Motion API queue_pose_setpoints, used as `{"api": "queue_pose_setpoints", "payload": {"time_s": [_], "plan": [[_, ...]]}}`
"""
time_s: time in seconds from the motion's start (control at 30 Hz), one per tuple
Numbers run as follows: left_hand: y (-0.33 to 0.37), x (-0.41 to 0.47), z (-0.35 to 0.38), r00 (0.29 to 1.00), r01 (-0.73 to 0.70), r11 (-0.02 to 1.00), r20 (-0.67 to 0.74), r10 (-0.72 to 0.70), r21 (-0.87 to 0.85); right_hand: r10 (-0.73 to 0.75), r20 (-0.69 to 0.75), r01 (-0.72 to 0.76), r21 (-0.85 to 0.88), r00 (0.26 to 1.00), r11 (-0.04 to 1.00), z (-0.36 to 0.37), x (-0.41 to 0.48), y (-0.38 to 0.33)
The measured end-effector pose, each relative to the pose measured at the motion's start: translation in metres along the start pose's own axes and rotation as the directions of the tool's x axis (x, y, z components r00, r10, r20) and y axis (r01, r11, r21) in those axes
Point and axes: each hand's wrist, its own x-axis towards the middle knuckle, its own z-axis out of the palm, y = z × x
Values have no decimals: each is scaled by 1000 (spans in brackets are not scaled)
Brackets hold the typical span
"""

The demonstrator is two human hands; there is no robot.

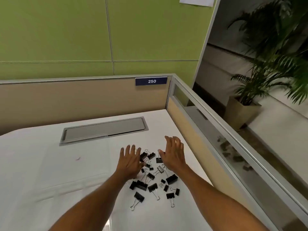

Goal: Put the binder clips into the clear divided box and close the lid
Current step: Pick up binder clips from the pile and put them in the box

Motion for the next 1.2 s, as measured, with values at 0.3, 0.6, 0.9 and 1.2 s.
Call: {"api": "queue_pose_setpoints", "payload": {"time_s": [0.3, 0.6, 0.9, 1.2], "plan": [[12, 13, 34, 996, 68, 997, 63, -66, -26, 85, 149, -104, 127, 985, 986, 51, -5, 7], [18, 6, 52, 994, 89, 995, 71, -85, -55, 161, 245, -221, 241, 956, 945, 83, -14, -1], [24, 6, 56, 992, 81, 996, 97, -78, -35, 130, 218, -157, 109, 967, 982, 91, -17, -10], [26, 1, 62, 999, 3, 994, 45, -8, 108, 108, 219, -111, 2, 970, 994, 98, -22, -21]]}}
